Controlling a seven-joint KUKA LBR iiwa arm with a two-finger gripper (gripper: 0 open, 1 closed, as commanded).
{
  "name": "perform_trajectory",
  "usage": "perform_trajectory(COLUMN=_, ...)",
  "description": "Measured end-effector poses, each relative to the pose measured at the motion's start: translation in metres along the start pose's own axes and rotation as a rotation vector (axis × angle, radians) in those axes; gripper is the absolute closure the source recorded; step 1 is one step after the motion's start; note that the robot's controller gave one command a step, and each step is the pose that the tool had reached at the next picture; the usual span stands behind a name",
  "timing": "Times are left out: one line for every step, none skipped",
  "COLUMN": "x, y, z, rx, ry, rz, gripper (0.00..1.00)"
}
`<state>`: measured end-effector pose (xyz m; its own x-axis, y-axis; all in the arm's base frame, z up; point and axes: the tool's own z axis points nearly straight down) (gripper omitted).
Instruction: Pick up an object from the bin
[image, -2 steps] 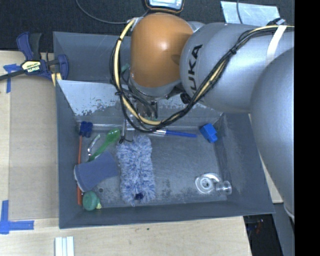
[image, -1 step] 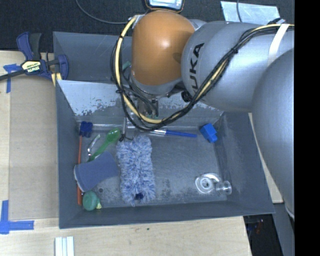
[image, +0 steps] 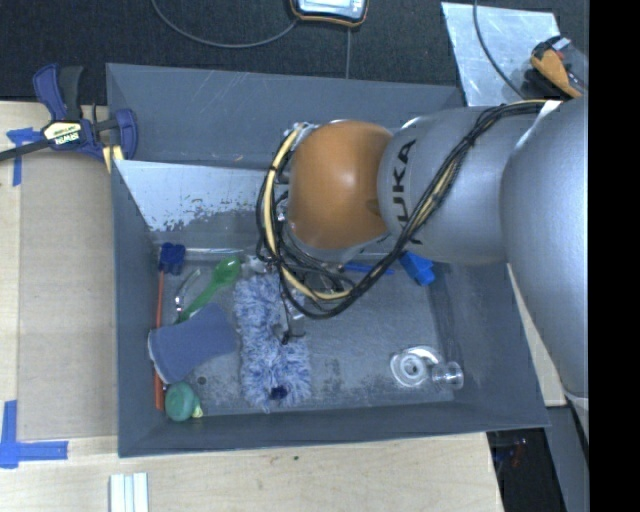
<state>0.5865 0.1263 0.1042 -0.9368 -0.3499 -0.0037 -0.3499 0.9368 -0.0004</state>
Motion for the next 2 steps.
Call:
perform_trajectory(x=0.008, y=-0.002, z=-0.041, rx=0.000, ry=-0.010, rz=0.025, gripper=0.00)
perform_trajectory(x=0.042, y=-0.007, z=-0.002, rx=-0.002, ry=0.006, rz=-0.584, gripper=0.00)
